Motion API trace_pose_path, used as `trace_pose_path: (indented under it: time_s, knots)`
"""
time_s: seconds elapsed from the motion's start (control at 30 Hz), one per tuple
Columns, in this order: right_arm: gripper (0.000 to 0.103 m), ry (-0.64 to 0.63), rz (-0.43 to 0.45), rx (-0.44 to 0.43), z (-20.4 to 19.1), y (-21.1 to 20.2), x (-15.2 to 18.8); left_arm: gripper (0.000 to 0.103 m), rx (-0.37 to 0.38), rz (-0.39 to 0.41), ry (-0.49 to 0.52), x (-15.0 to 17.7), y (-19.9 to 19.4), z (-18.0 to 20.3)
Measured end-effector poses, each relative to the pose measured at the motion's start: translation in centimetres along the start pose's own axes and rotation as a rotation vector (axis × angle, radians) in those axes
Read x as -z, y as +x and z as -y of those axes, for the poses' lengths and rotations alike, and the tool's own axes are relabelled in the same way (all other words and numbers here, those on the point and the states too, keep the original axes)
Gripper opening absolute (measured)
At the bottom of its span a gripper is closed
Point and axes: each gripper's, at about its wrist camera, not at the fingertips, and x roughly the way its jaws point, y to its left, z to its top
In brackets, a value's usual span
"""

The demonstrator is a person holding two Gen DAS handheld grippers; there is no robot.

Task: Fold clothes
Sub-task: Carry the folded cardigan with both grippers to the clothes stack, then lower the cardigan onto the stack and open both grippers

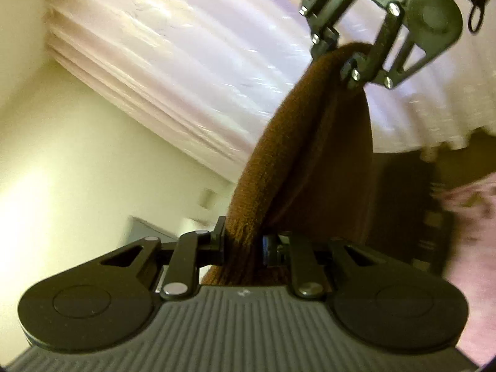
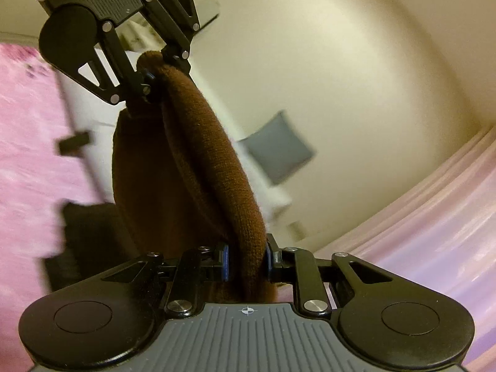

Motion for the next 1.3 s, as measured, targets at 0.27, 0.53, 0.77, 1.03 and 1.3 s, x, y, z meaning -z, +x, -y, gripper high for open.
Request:
trace_pose_path:
  time_s: [0.27,0.53,0.77,1.03,1.3]
  knots:
    - [0.020,-0.065,-0.094,-0.088,-8.6,9.2,10.7,0.019,0.169,-0.141,0.142,6.3,10.9,15.9]
    - [0.030,-0.049,-0.160,-0.184,-14.1,8.9,14.9,0.022,0.096,-0.114,0.265,9.3,10.5,22.8]
    - [0.049,-0.004,-0.184,-0.166,-13.9,8.3,14.6,0.035,0.113,-0.128,0.256,9.8,8.2,22.1]
    - [0.067,0.094,-0.234,-0.169,-14.1,7.2,15.9,0.035,0.156,-0.193,-0.085,11.4,2.9,19.4]
    - [0.068,0.239,-0.262,-0.209,-14.0,3.9,15.8,0.035,0.169,-0.195,-0.417,10.0,1.2,16.3]
